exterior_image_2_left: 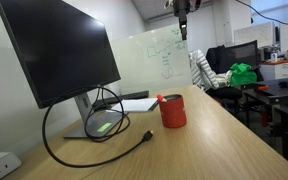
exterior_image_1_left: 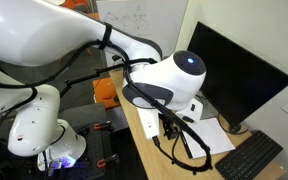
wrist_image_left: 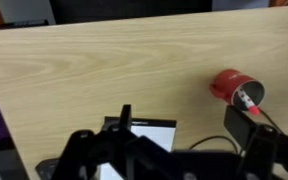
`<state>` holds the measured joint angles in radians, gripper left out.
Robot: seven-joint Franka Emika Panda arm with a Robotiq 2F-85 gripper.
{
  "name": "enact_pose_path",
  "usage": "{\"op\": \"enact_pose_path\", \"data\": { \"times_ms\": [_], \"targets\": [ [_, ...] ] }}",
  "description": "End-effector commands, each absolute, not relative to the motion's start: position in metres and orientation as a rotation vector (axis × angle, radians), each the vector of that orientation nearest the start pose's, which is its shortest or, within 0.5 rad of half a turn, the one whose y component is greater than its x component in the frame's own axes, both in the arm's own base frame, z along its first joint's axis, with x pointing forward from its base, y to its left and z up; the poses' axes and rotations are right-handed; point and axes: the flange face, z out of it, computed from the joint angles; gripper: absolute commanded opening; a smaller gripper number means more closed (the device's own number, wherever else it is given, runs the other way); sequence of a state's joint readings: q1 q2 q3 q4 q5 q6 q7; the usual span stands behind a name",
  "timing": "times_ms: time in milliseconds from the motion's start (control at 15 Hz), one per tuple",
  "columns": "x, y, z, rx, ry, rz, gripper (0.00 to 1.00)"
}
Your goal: Take the marker out of the cup and put it on the desk
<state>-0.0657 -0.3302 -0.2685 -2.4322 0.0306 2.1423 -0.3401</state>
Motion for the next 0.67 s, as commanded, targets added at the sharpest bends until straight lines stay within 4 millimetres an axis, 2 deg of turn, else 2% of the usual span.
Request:
{"op": "enact_pose_path", "data": {
  "times_ms": [0, 267, 600],
  "targets": [
    [0.428, -0.102, 0.397, -3.02, -0.295, -0.074, 1.0],
    [0.432, -0.035, 0.352, -3.014, -0.565, -0.135, 1.0],
    [0.428, 0.019, 0.297, -2.96, -0.695, -0.231, 1.0]
  ]
}}
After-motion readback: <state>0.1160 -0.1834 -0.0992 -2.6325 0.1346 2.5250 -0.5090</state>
